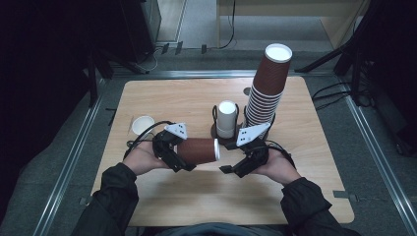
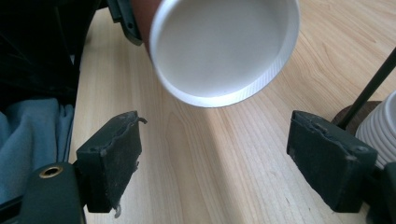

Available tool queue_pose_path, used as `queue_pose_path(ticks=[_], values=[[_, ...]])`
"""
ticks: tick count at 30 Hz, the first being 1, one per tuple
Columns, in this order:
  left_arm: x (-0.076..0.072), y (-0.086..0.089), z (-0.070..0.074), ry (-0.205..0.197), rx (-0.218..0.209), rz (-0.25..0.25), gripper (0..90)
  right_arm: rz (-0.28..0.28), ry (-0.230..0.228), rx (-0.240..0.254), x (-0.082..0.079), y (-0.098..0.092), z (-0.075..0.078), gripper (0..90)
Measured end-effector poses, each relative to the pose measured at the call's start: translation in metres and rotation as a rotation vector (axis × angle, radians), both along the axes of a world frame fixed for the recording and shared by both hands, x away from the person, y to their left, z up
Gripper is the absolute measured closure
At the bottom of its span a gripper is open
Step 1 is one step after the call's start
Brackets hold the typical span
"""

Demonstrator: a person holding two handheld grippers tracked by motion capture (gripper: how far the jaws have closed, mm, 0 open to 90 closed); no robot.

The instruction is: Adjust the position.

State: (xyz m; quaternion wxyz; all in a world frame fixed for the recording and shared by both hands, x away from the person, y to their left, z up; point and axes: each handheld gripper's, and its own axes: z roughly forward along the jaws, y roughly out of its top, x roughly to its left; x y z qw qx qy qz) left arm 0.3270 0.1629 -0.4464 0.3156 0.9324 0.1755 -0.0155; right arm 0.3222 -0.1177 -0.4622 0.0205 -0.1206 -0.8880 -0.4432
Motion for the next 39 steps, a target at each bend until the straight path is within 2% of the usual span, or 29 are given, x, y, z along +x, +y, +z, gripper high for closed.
queue_pose_path(ticks=[6,12,21,24,26,27,28,29,32,35,36,39], values=[[0.001,-0.008,-0.005,0.005,0.061,-0.023,6.6,0.002,-0.028,-0.029,0.000,0.000,-0.002,18.1],[0.003,-0.013,-0.012,-0.004,0.122,-0.002,6.5,0.002,-0.038,-0.048,0.000,0.002,-0.004,18.0],[0.000,-0.027,-0.022,0.019,0.177,-0.037,6.5,0.009,-0.043,-0.061,-0.001,0.006,-0.005,17.9],[-0.001,-0.032,-0.023,0.012,0.184,-0.039,6.2,0.022,-0.038,-0.074,-0.002,0.009,-0.006,17.8],[-0.002,-0.034,-0.023,0.011,0.187,-0.048,6.2,0.032,-0.051,-0.080,-0.002,0.011,-0.007,17.7],[-0.002,-0.035,-0.023,0.011,0.187,-0.053,6.2,0.032,-0.035,-0.088,-0.003,0.013,-0.007,17.7],[-0.002,-0.036,-0.023,0.015,0.187,-0.055,6.2,0.036,-0.051,-0.089,-0.003,0.014,-0.008,17.6],[-0.002,-0.037,-0.024,0.013,0.191,-0.063,6.2,0.037,-0.036,-0.099,-0.004,0.015,-0.008,17.6],[-0.004,-0.040,-0.024,0.019,0.197,-0.076,6.2,0.047,-0.056,-0.105,-0.005,0.019,-0.009,17.4],[-0.005,-0.042,-0.024,0.012,0.200,-0.083,6.2,0.058,-0.047,-0.121,-0.007,0.022,-0.010,17.4],[-0.006,-0.042,-0.024,0.013,0.195,-0.081,6.2,0.064,-0.060,-0.128,-0.006,0.024,-0.011,17.4],[-0.006,-0.043,-0.023,0.014,0.195,-0.084,6.2,0.070,-0.050,-0.151,-0.008,0.029,-0.013,17.4]])
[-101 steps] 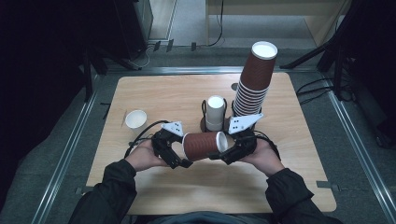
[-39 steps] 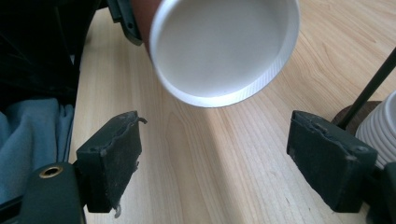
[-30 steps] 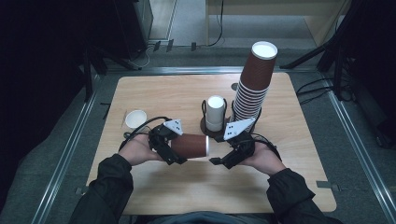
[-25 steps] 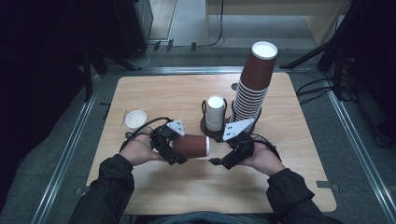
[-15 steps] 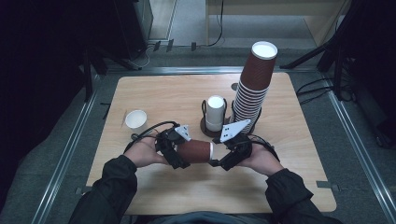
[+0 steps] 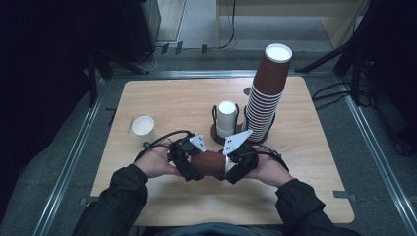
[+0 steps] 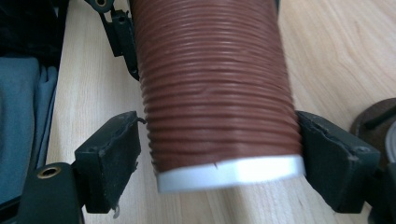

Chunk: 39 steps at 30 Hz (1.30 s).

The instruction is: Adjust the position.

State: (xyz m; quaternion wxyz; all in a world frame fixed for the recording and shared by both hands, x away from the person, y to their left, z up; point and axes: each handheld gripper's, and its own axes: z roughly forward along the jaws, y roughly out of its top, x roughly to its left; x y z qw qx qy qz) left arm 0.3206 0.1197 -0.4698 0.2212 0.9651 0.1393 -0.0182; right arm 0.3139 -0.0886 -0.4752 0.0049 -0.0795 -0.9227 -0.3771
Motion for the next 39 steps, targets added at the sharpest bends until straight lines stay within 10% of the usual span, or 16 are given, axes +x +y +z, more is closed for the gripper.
queue_pose_path(ticks=[16,25,39], values=[[-0.005,-0.008,-0.002,0.000,0.012,-0.027,6.2,0.032,-0.028,-0.044,-0.005,0.014,-0.003,20.0],[-0.001,0.001,0.000,0.052,-0.068,0.024,0.0,0.032,-0.035,-0.016,-0.004,0.011,-0.001,19.8],[0.002,0.030,0.013,0.028,-0.201,0.075,0.0,-0.022,-0.018,0.083,0.005,-0.007,0.006,19.7]])
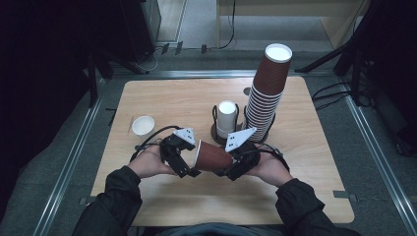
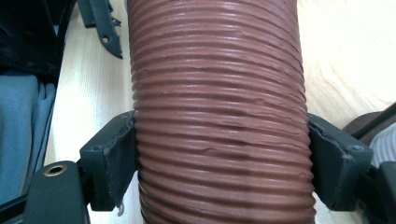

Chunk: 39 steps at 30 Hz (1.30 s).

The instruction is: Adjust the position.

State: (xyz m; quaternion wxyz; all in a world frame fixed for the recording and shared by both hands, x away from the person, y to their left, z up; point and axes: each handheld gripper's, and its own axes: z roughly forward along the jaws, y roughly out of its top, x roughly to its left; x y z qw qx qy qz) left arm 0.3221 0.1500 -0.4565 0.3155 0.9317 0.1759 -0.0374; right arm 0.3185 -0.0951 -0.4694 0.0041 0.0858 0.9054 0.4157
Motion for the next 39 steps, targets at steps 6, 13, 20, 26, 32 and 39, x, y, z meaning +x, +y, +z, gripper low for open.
queue_pose_path(ticks=[6,13,20,26,32,39], values=[[0.000,0.009,0.005,-0.015,-0.048,0.032,0.0,-0.028,-0.003,0.034,0.002,-0.008,0.003,19.7],[0.002,0.012,0.010,0.000,-0.147,0.074,0.0,-0.045,-0.006,0.087,0.004,-0.015,0.004,19.6],[0.002,0.002,0.010,0.011,-0.178,0.083,0.0,-0.027,-0.013,0.126,0.003,-0.015,0.006,19.6],[0.002,-0.004,0.010,0.019,-0.190,0.070,0.0,-0.009,-0.021,0.139,0.001,-0.012,0.005,19.6],[0.001,-0.009,0.010,0.033,-0.210,0.070,0.0,0.006,-0.024,0.136,-0.001,-0.008,0.004,19.6],[0.002,-0.011,0.009,0.058,-0.225,0.060,1.7,0.016,-0.028,0.138,-0.003,-0.003,0.003,19.5]])
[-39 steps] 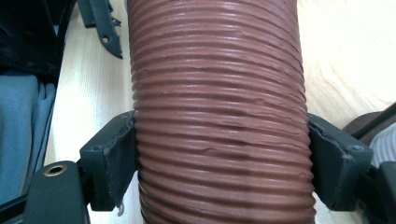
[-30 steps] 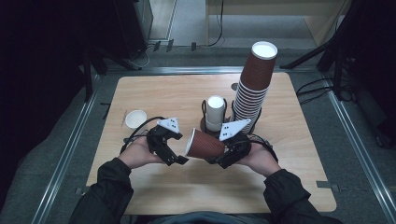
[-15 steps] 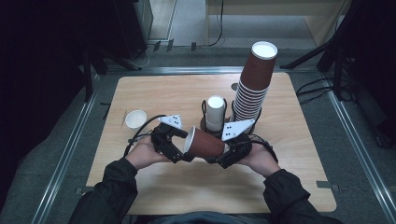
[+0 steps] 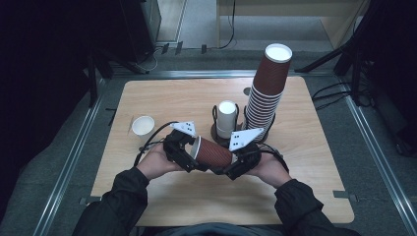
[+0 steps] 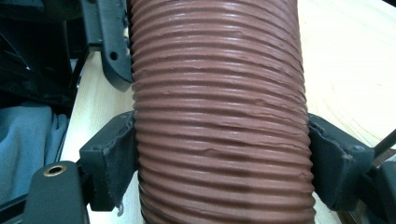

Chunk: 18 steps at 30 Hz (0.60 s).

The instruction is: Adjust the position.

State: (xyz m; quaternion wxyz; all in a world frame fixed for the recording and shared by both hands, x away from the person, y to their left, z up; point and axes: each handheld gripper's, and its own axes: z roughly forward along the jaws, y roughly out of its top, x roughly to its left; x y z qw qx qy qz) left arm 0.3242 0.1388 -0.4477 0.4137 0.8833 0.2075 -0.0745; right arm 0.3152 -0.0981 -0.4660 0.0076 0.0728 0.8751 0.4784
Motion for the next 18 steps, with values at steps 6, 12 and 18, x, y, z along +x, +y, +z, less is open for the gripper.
queue_pose_path(ticks=[6,12,18], values=[[0.0001,0.0005,0.0005,0.005,0.007,-0.013,4.1,0.006,-0.004,-0.012,-0.0001,0.0002,-0.0009,19.6],[0.0005,0.0014,0.0014,0.009,0.019,-0.026,6.1,0.010,0.000,-0.021,-0.0009,0.0011,-0.0017,19.6],[0.0008,0.0044,0.0031,0.013,0.026,-0.032,6.4,0.008,0.029,-0.023,-0.0006,0.0024,-0.0022,19.0]])
